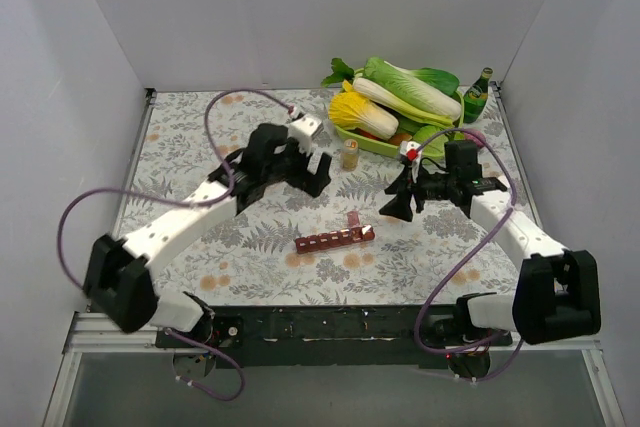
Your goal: Sort the pills into containers
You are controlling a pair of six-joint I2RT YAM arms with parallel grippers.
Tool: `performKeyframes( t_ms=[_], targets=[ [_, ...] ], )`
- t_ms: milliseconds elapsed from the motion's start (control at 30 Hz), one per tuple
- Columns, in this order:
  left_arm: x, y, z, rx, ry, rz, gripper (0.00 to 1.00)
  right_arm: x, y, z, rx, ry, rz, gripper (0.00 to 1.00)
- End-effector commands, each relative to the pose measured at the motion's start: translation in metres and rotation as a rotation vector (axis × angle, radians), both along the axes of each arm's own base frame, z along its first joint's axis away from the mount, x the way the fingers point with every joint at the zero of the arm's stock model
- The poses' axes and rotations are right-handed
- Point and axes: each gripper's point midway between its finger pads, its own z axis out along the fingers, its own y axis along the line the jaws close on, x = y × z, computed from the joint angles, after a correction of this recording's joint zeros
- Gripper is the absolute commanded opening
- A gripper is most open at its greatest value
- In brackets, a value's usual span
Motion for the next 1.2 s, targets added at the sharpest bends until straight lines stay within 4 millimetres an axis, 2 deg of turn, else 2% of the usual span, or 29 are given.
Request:
performKeyframes(
  t_ms=[0,33,100,133,233,367,500,733,933,1067,1167],
  targets=[
    [-0.099,0.010,-0.012,-0.048,-0.160,-0.507,0.98,-0.024,0.024,-0.011,-0.011,0.117,0.202,0.69],
    [-0.114,0.017,-0.004,-0.051,-0.216,-0.551,0.98,-0.024,0.027,-0.009,-0.003,0.141,0.219,0.68],
    [-0.136,0.022,-0.018,-0.038,-0.251,-0.646,0.98,-0.023,0.033,-0.020,-0.004,0.200,0.236,0.70],
    [-0.147,0.026,-0.034,-0.030,-0.234,-0.677,0.98,-0.021,0.035,-0.021,-0.001,0.212,0.234,0.71],
    [-0.162,0.022,-0.049,-0.023,-0.242,-0.740,0.98,-0.008,0.038,-0.030,-0.001,0.273,0.185,0.76],
    [-0.157,0.012,-0.062,0.036,-0.272,-0.742,0.96,0.001,0.040,-0.032,-0.002,0.302,0.159,0.77],
    [-0.149,0.002,-0.085,0.098,-0.244,-0.750,0.93,0.000,0.041,-0.036,-0.003,0.314,0.153,0.78],
    [-0.137,-0.002,-0.119,0.225,-0.204,-0.733,0.86,0.004,0.039,-0.041,-0.009,0.321,0.114,0.78],
    [-0.127,-0.003,-0.134,0.301,-0.195,-0.697,0.75,0.014,0.042,-0.052,-0.003,0.394,0.043,0.76],
    [-0.126,-0.002,-0.145,0.326,-0.166,-0.695,0.63,0.025,0.045,-0.054,0.031,0.450,-0.035,0.75],
    [-0.127,0.003,-0.154,0.352,-0.145,-0.690,0.59,0.028,0.046,-0.059,0.035,0.481,-0.058,0.74]
  ],
)
